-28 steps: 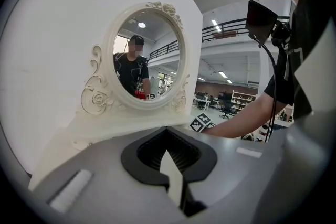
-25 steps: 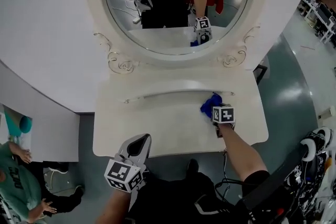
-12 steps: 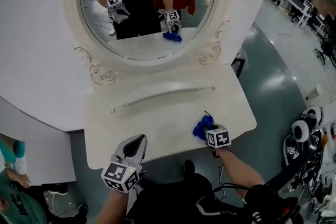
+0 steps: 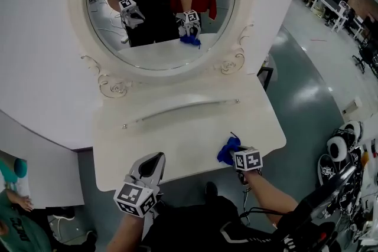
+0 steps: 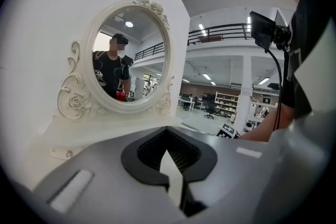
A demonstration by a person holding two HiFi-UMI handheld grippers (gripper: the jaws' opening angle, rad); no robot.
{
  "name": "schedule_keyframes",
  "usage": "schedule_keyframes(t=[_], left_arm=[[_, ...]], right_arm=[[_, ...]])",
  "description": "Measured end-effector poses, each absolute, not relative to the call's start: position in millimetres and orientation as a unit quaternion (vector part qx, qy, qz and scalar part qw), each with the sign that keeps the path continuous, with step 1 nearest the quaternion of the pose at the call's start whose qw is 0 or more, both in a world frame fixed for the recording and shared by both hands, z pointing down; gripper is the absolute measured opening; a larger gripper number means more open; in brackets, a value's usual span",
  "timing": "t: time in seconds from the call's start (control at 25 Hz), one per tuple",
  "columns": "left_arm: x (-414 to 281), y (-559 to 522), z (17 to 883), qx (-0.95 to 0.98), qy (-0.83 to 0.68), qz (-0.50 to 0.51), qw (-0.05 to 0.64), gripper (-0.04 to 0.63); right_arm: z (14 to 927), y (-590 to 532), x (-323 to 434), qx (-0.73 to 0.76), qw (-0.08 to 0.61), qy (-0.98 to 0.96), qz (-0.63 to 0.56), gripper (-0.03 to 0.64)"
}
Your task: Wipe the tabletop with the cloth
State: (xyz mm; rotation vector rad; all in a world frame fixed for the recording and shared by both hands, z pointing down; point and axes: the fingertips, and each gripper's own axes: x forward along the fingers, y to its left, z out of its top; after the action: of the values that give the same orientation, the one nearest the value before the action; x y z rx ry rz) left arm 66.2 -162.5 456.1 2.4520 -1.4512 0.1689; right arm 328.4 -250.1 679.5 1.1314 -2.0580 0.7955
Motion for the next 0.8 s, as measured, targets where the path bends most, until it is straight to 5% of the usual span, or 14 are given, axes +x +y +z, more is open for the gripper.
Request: schedule_keyframes(t=[0.44, 0.8], left_arm=[[59.2, -162.6, 453.9, 0.815, -0.558, 0.064, 0.143, 0.006], [49.5, -169.7, 456.5, 0.804, -0.572, 0.067, 0.149, 0.006]], right_arm=[[668.0, -408.6, 319.0, 0.474, 0.302, -0.787, 0.254, 0.106], [684.3, -416.4, 319.0, 0.463, 0.314, -0.787, 0.258, 0.106]])
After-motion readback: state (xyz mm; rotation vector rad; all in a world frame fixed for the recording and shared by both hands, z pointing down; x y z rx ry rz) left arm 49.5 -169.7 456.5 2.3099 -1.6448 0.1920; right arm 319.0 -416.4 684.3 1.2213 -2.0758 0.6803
